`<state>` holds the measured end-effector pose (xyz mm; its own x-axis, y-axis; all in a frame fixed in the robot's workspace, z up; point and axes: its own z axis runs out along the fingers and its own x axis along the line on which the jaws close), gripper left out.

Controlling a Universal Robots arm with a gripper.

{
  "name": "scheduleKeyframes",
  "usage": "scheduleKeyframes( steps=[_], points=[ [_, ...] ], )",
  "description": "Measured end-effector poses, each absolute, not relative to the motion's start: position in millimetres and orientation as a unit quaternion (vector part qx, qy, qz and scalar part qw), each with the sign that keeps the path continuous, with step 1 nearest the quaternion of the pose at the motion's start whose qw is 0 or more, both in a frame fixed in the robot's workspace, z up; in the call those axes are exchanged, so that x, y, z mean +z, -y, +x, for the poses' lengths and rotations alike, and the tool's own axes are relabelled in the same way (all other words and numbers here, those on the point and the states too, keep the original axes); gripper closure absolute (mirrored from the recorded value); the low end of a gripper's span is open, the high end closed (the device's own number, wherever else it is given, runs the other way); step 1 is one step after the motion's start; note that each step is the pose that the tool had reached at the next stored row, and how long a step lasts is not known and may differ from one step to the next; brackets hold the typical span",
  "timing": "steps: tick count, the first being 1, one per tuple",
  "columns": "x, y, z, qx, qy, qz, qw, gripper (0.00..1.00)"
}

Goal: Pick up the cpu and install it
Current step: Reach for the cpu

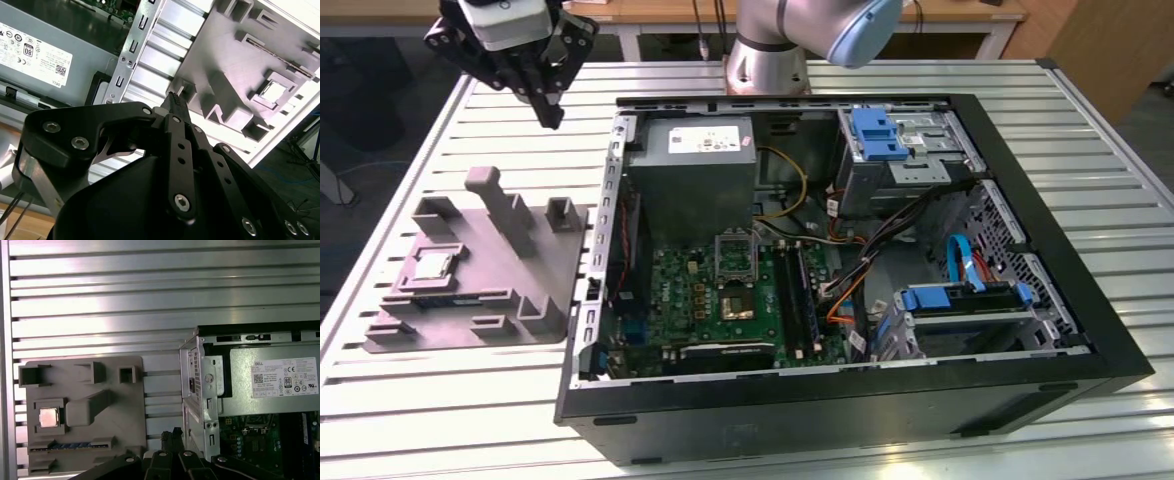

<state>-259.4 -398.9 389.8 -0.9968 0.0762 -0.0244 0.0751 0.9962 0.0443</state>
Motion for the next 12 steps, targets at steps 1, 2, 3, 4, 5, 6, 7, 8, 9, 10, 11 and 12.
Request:
scheduleKeyframes(
  steps=[1, 2, 3, 4, 5, 6, 7, 8, 9, 10, 11, 12],
  points=[
    [389.7, 398.9, -259.8, 0.022, -0.999, 0.038, 0.013, 0.89],
    [389.7, 398.9, -260.3, 0.022, -0.999, 0.038, 0.013, 0.89],
    [389.7, 398.9, -260.9, 0.022, -0.999, 0.038, 0.013, 0.89],
    [389.7, 399.0, -261.5, 0.022, -0.999, 0.038, 0.013, 0.89],
    [389.7, 398.9, -262.1, 0.022, -0.999, 0.038, 0.013, 0.89],
    [389.6, 398.9, -262.8, 0.022, -0.999, 0.038, 0.013, 0.89],
    [389.6, 398.9, -263.5, 0.022, -0.999, 0.038, 0.013, 0.89],
    [389.6, 398.9, -264.2, 0.022, -0.999, 0.038, 0.013, 0.89],
    [389.6, 398.9, -264.8, 0.022, -0.999, 0.038, 0.013, 0.89],
    [389.6, 398.9, -265.5, 0.022, -0.999, 0.038, 0.013, 0.89],
    [389.5, 398.9, -266.2, 0.022, -0.999, 0.038, 0.013, 0.89],
    [389.5, 398.9, -266.8, 0.022, -0.999, 0.038, 0.013, 0.89]
  ],
)
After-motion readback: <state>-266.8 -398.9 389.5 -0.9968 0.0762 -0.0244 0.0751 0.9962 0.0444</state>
